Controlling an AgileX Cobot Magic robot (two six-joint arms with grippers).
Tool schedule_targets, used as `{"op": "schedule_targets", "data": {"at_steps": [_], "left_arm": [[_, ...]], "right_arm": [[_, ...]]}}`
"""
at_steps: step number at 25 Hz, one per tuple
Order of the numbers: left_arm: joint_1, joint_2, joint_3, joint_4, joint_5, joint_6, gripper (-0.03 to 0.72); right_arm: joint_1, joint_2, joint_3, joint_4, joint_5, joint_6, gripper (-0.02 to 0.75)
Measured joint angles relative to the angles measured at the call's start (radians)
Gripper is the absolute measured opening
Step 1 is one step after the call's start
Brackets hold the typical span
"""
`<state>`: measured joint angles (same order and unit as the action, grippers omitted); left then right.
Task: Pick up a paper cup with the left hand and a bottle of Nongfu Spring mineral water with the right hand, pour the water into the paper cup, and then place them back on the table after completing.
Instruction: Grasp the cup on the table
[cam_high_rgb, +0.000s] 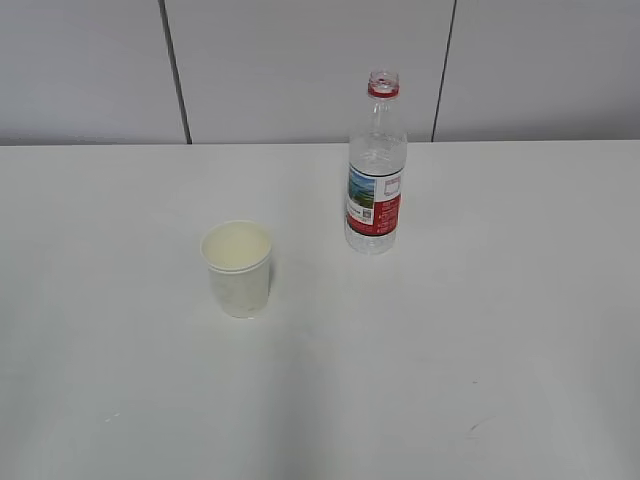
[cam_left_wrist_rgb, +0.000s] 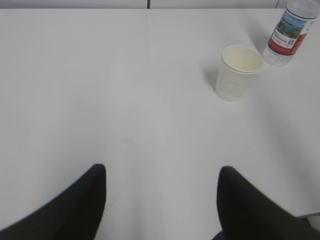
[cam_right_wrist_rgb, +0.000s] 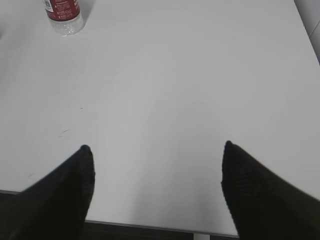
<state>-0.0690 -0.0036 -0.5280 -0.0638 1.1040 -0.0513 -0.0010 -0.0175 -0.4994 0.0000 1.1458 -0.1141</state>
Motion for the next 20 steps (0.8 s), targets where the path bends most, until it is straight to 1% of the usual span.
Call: {"op": "schedule_targets", "data": {"at_steps": [20], "left_arm": [[0.0,0.0,0.0,0.0,0.0,0.0,0.437]], "right_arm": [[0.0,0.0,0.0,-0.02,0.0,0.0,0.587]]}}
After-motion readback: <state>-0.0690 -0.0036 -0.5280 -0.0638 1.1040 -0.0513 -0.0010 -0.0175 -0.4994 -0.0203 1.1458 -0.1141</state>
